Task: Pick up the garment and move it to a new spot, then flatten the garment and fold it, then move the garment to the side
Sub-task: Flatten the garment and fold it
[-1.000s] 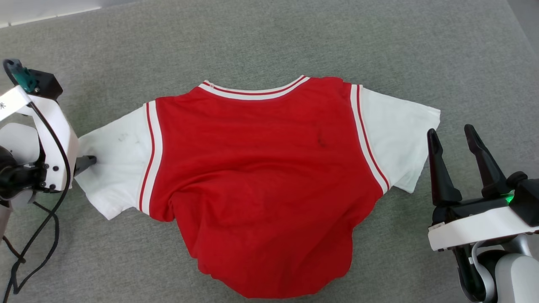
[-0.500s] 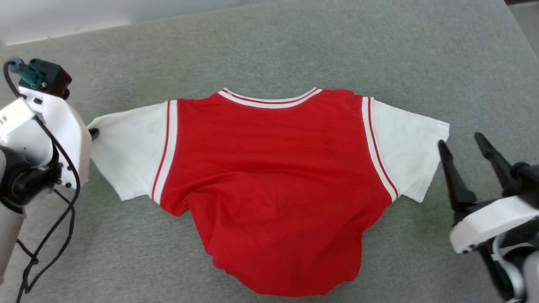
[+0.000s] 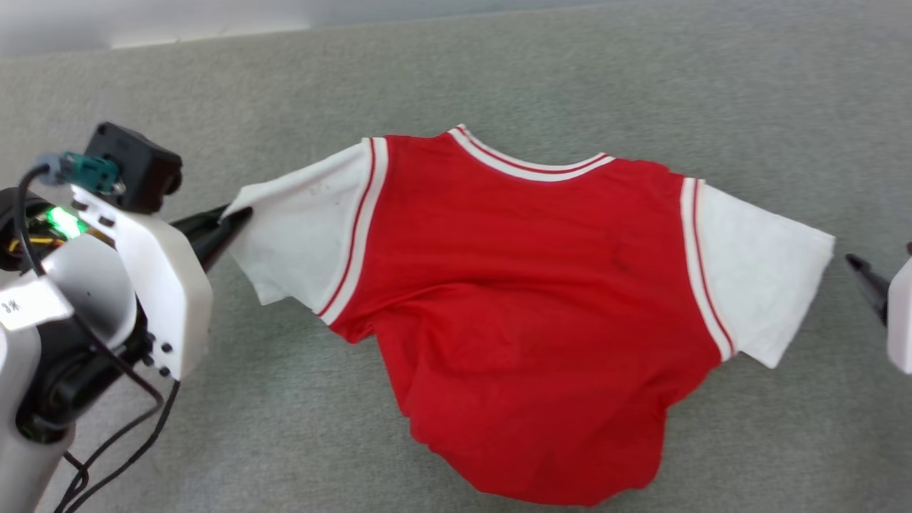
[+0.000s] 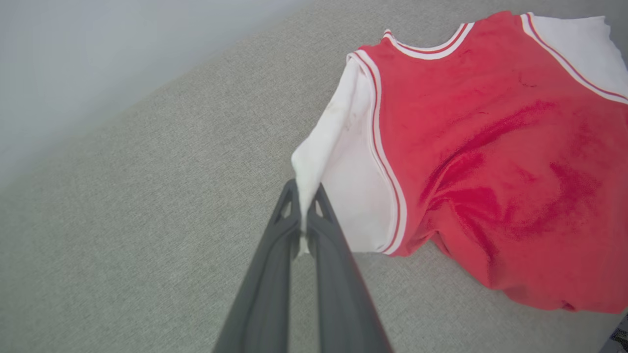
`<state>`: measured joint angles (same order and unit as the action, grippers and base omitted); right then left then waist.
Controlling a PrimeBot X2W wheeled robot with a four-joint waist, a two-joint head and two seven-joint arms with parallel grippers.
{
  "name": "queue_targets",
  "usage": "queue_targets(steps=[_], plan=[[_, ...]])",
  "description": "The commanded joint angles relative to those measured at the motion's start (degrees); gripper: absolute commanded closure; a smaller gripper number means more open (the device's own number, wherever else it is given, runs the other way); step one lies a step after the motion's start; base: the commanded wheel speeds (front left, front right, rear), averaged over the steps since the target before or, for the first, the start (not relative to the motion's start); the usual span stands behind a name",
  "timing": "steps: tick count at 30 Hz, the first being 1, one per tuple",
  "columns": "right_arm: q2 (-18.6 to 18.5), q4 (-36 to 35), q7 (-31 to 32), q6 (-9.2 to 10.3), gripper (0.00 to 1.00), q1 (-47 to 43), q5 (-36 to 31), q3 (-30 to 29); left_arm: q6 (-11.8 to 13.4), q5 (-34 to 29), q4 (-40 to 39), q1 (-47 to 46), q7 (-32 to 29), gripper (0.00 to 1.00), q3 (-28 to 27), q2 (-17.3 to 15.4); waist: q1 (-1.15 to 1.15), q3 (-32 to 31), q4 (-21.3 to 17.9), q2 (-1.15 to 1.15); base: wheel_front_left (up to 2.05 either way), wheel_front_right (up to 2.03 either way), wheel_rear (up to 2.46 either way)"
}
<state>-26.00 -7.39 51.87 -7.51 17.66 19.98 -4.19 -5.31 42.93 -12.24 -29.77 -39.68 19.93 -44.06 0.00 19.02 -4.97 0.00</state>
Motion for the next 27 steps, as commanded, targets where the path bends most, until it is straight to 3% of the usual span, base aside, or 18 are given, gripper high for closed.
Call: queue_targets(steps=[1,8,15,23,24,25,26,27], plan=[[-0.67,1.57,3.39,0.04,0.0,2.16,-0.09,-0.3,0.56,0.09,-2.44,1.28,0.17,1.0,-0.23,-0.26,0.0,1.41,1.69,0.0,0.0,0.0,0.0],[-1.9,9.53,9.88,0.04,0.0,8.86,-2.36,-1.44,1.01,-0.15,-10.33,1.63,-0.56,1.0,0.98,0.17,0.0,5.03,5.54,0.0,0.0,0.0,0.0],[-2.16,15.38,8.66,0.04,0.0,10.57,-3.64,-1.42,0.86,-1.19,-13.57,0.44,-0.04,1.0,2.22,1.04,0.0,7.3,7.61,0.0,0.0,0.0,0.0],[0.89,20.25,7.03,-0.08,0.0,8.57,-0.19,1.85,1.28,-1.33,-15.1,0.9,0.39,1.0,2.92,1.85,0.0,9.12,8.7,0.0,0.0,0.0,0.0],[0.95,20.64,6.97,-0.13,0.1,8.24,0.63,2.75,1.28,-1.28,-14.98,0.94,0.49,1.0,2.95,1.86,0.0,9.18,8.73,0.0,0.0,0.0,0.0],[0.83,20.84,6.87,-0.27,0.75,7.96,1.45,3.55,1.38,-1.34,-14.78,0.97,0.59,1.0,2.86,1.95,0.0,9.16,8.75,0.0,0.0,0.0,0.0],[0.35,20.79,6.65,-0.28,1.0,7.82,1.89,4.32,1.4,-1.39,-14.55,0.97,0.78,1.0,2.76,1.99,0.0,9.08,8.75,0.0,0.0,0.0,0.0],[-0.42,20.63,6.31,-0.28,1.0,7.72,2.14,4.95,1.36,-1.54,-14.3,1.02,1.06,1.0,2.72,2.02,0.0,8.87,8.72,0.0,0.0,0.0,0.0]])
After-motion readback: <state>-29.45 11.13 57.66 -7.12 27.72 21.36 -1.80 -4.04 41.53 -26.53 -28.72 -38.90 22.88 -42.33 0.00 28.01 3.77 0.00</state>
